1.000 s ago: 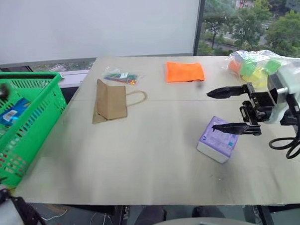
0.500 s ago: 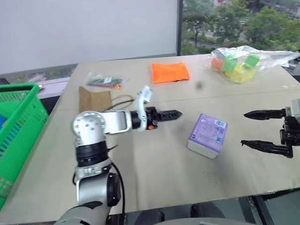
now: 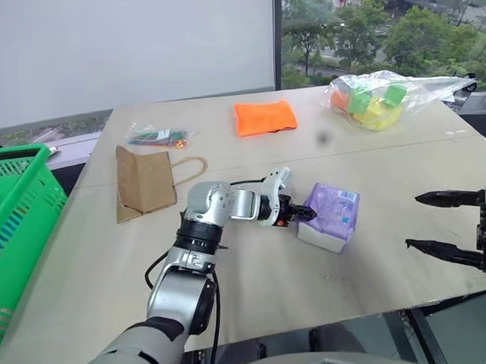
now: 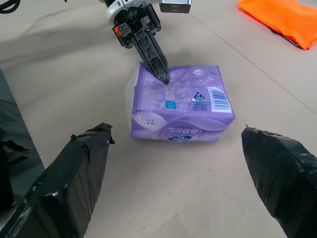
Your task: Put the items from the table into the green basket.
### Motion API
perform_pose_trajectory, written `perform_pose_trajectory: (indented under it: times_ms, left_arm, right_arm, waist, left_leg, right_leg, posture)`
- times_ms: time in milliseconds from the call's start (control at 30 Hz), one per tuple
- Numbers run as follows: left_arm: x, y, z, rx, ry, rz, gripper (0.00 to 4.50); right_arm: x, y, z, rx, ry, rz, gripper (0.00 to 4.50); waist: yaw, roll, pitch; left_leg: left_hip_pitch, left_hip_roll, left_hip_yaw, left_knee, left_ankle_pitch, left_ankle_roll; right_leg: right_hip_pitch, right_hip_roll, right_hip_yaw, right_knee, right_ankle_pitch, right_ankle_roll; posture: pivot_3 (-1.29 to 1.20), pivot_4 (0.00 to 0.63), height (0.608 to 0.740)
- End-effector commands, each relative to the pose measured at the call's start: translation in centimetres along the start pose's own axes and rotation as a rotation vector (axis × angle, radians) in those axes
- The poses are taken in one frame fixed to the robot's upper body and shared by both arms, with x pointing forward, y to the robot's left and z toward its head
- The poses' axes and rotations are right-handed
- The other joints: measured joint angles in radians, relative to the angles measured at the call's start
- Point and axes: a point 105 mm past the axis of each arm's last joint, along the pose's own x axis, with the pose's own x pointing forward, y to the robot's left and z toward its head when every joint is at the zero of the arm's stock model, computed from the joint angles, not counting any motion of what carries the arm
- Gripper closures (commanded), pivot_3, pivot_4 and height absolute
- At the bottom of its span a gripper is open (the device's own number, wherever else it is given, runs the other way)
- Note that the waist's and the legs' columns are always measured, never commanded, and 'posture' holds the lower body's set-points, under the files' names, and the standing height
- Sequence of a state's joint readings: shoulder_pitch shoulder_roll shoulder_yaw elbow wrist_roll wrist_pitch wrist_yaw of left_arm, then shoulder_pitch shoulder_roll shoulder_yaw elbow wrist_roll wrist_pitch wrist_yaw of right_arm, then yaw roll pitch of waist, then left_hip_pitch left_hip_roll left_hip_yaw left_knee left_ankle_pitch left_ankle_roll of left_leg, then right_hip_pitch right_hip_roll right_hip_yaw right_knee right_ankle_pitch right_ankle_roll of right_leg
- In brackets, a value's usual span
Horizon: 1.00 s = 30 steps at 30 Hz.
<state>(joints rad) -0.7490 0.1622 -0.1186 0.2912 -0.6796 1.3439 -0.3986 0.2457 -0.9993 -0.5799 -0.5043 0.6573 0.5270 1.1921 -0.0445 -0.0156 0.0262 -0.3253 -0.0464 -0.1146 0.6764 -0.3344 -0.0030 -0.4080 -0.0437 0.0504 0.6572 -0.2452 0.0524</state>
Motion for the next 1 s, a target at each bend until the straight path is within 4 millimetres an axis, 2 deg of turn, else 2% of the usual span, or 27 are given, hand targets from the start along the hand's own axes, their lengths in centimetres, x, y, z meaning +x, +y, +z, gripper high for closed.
perform_pose_trajectory:
  times_ms: [33,167,267,367,400,467,533,567,600,700,767,800,833,1000]
  left_arm:
    - [-1.8,-0.2,1.1,0.013,-0.09,-0.036,3.58]
    - [-6.6,-0.3,2.5,0.03,-0.267,-0.061,3.58]
    - [-12.1,0.4,3.3,0.098,-0.458,0.043,3.58]
    - [-17.1,1.0,3.5,0.141,-0.603,0.192,3.58]
    - [-18.4,1.1,3.0,0.141,-0.619,0.222,3.58]
    - [-19.2,0.9,1.9,0.107,-0.602,0.202,3.58]
    - [-17.9,-0.4,0.0,0.121,-0.512,0.1,3.58]
    - [-17.3,-1.0,-0.7,0.142,-0.472,0.073,3.08]
    - [-16.0,-1.3,-1.2,0.136,-0.421,0.037,2.86]
    - [-13.5,-1.5,-1.6,0.106,-0.33,-0.006,1.56]
    - [-11.4,-1.8,-0.7,0.082,-0.284,-0.048,0.94]
    - [-10.1,-1.9,0.0,0.061,-0.263,-0.059,0.34]
    - [-9.0,-1.9,0.4,0.043,-0.233,-0.06,0.01]
    - [-4.5,-1.9,1.1,0.037,-0.091,-0.044,0.01]
  right_arm:
    - [0.4,0.0,1.8,-0.049,-0.067,0.008,0.0]
    - [1.7,0.2,3.0,-0.068,-0.139,0.05,0.0]
    - [3.2,1.0,4.6,-0.115,-0.252,0.124,0.0]
    - [4.6,1.6,7.2,-0.122,-0.428,0.203,0.0]
    - [5.2,1.6,7.7,-0.118,-0.462,0.227,0.0]
    - [6.1,1.1,7.8,-0.106,-0.476,0.244,0.0]
    - [6.5,0.5,7.2,-0.09,-0.461,0.247,0.0]
    - [6.6,0.3,7.0,-0.083,-0.453,0.25,0.0]
    - [6.4,0.2,6.6,-0.082,-0.432,0.25,0.0]
    - [5.8,-0.2,5.9,-0.084,-0.384,0.24,0.0]
    - [5.1,-0.4,4.7,-0.105,-0.302,0.218,0.0]
    - [4.6,-0.5,4.0,-0.117,-0.257,0.207,0.0]
    - [4.3,-0.7,3.5,-0.116,-0.219,0.193,0.0]
    - [2.6,-1.1,1.8,-0.137,-0.078,0.126,0.0]
  waist:
    - [-0.003,0.0,0.0]
    - [-0.027,0.002,0.004]
    - [-0.033,0.002,0.004]
    - [-0.017,0.002,0.004]
    - [-0.008,0.002,0.004]
    - [0.014,0.001,0.004]
    - [0.055,0.0,0.003]
    - [0.07,-0.001,0.003]
    - [0.099,-0.002,0.004]
    - [0.133,-0.002,0.003]
    - [0.148,-0.003,0.003]
    - [0.152,-0.003,0.003]
    - [0.154,-0.003,0.003]
    - [0.107,-0.002,0.002]
  left_leg:
    - [0.0,0.0,0.0,0.0,0.0,0.0]
    - [0.0,0.005,0.0,0.0,0.0,0.0]
    - [0.0,0.007,0.0,0.0,0.0,-0.001]
    - [-0.001,0.007,-0.002,-0.001,0.0,-0.001]
    - [-0.001,0.006,-0.003,-0.001,0.0,-0.001]
    - [-0.001,0.004,-0.004,-0.001,0.0,-0.001]
    - [-0.001,0.001,-0.007,-0.001,0.0,-0.001]
    - [-0.002,0.0,-0.008,-0.001,0.0,-0.001]
    - [-0.003,-0.001,-0.01,-0.001,0.0,-0.001]
    - [-0.006,-0.003,-0.014,0.001,0.0,0.0]
    - [-0.006,-0.003,-0.013,0.001,0.0,0.0]
    - [-0.006,-0.003,-0.014,0.001,0.0,0.0]
    - [-0.006,-0.004,-0.014,0.002,0.0,0.0]
    - [-0.004,-0.004,-0.007,0.002,0.0,0.0]
  right_leg:
    - [0.0,0.0,0.0,0.0,0.0,0.0]
    - [-0.001,0.0,0.001,0.001,0.0,0.0]
    - [-0.003,-0.001,0.002,0.001,0.0,0.0]
    - [-0.005,-0.001,0.002,0.002,0.0,0.0]
    - [-0.004,-0.001,0.002,0.002,0.0,0.0]
    - [-0.004,-0.002,0.0,0.002,0.0,0.0]
    - [-0.003,-0.002,-0.002,0.002,0.0,0.0]
    - [-0.003,-0.002,-0.004,0.001,0.0,0.0]
    - [-0.003,-0.003,-0.005,0.0,0.0,0.0]
    - [-0.003,-0.005,-0.008,-0.001,0.0,0.0]
    - [-0.003,-0.005,-0.007,0.0,0.0,0.0]
    - [-0.003,-0.005,-0.008,0.0,0.0,0.0]
    - [-0.003,-0.004,-0.008,0.0,0.0,0.0]
    - [-0.002,-0.004,-0.003,0.001,0.0,0.0]
  posture:
    - [-0.2,0.019,0.74]
    - [-0.14,0.004,0.74]
    - [-0.07,0.0,0.74]
    - [0.0,0.0,0.74]
    - [0.04,0.0,0.74]
    - [0.1,0.0,0.74]
    - [0.11,0.0,0.74]
    - [0.11,0.0,0.74]
    - [0.11,0.0,0.74]
    - [0.1,0.0,0.74]
    - [0.07,0.0,0.74]
    - [0.07,0.0,0.74]
    - [0.03,0.0,0.74]
    - [-0.08,0.0,0.74]
